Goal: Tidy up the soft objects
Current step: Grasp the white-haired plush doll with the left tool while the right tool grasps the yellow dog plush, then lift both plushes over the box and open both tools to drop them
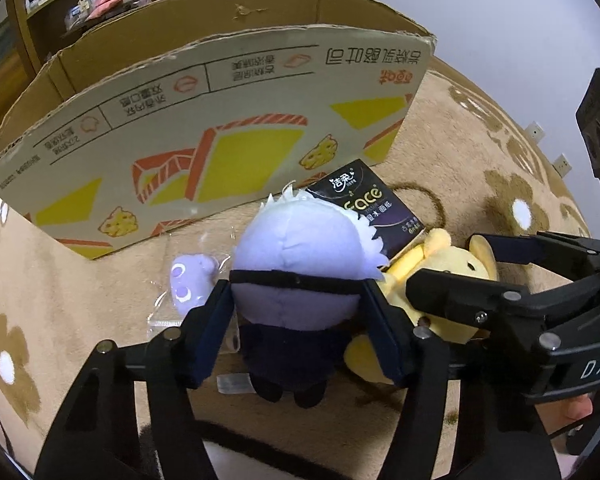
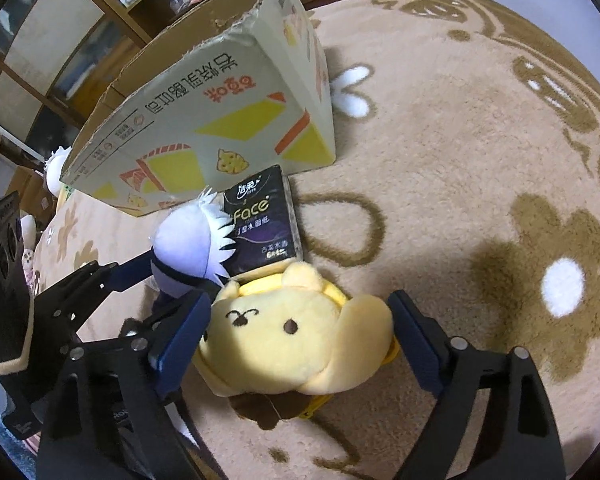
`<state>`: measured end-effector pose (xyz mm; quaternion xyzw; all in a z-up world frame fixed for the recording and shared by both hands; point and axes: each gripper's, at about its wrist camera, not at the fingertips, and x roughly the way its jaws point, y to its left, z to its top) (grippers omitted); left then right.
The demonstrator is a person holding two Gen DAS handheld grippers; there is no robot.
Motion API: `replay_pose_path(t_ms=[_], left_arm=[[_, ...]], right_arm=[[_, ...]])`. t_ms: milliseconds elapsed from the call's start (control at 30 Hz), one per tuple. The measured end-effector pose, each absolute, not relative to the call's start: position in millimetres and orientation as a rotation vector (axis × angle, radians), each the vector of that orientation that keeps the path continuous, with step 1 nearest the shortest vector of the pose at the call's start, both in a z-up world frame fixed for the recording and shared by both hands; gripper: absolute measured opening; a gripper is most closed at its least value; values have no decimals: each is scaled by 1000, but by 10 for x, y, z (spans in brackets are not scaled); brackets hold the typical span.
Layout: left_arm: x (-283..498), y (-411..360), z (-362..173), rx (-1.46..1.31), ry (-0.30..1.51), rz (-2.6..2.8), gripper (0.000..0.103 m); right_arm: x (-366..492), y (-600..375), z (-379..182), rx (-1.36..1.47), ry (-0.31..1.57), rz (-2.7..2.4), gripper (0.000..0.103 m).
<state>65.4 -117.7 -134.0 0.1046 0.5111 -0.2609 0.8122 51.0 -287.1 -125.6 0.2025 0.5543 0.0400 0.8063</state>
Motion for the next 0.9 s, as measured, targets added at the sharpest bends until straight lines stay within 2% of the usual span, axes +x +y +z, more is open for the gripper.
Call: replay_pose_path(t_ms=[467,600,900], left_arm=[[729,-1265,-1470,233,1135,-543,63],[738,-1260,-1465,223,1131,-540,55],[675,-1118,-1264,201,1075,-495,53]], right_arm=[[504,-2816,-1334,473,1208,125,70],[515,-2780,-1316,463,1197,130,64],[457,-2675,-1100,392,1091,113,57]])
